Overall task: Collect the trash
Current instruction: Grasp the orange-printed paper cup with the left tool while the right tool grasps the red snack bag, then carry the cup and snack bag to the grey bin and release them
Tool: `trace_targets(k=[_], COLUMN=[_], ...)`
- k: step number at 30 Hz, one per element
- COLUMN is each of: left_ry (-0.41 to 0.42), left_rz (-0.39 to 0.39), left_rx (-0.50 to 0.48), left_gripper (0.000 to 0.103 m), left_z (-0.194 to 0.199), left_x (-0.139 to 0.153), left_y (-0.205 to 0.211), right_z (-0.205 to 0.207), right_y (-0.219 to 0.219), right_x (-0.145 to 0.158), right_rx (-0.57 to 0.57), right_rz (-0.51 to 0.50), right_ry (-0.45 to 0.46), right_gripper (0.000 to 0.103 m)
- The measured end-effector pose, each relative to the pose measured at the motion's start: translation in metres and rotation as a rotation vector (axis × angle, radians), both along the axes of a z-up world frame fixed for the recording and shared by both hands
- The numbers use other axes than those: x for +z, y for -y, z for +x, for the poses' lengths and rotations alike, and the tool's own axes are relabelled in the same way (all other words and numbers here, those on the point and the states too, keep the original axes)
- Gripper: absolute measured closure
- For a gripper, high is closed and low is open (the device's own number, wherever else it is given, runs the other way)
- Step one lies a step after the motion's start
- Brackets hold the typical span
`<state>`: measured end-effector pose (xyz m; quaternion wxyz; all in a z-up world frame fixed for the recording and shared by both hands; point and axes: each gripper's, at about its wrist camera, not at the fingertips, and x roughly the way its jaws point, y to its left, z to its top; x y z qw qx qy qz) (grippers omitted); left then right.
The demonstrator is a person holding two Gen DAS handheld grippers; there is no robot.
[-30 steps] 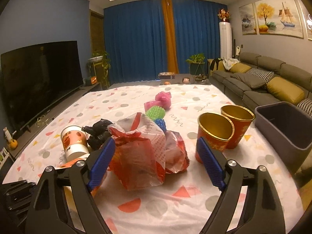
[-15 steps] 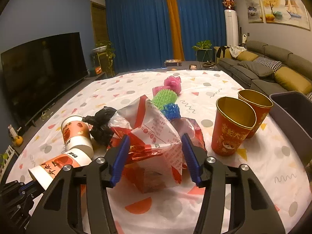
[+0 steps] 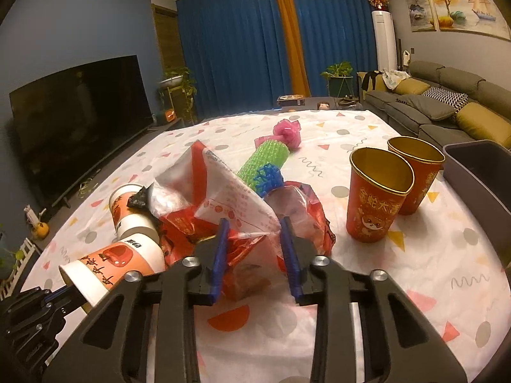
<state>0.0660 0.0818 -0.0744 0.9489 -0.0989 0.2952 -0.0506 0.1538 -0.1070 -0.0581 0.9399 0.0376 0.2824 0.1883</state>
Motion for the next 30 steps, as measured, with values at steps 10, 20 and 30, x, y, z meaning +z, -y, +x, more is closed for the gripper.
trace_targets(k=[10, 20, 30], left_ry=[0.006, 0.023, 0.050], left_rz=[-0.001, 0.005, 0.020], left_rx=[0.000, 0.002, -0.002], left_gripper=[0.101, 0.101, 0.101], left_z=[-0.002, -0.005, -0.011], left_x=[0.002, 0.007, 0.017], left_y=[0.001, 0.001, 0.013], right_z=[-0.015, -0.039, -0.062], right_y=[0.007, 0.027, 0.059], right_x=[0.011, 0.030, 0.045], right_rx=[0.012, -0.006, -0.055], right_rz=[0.017, 0.043, 0.075], right_ry=[0.040, 0.110, 0.165], right_gripper=[0.093, 0.095, 0.096])
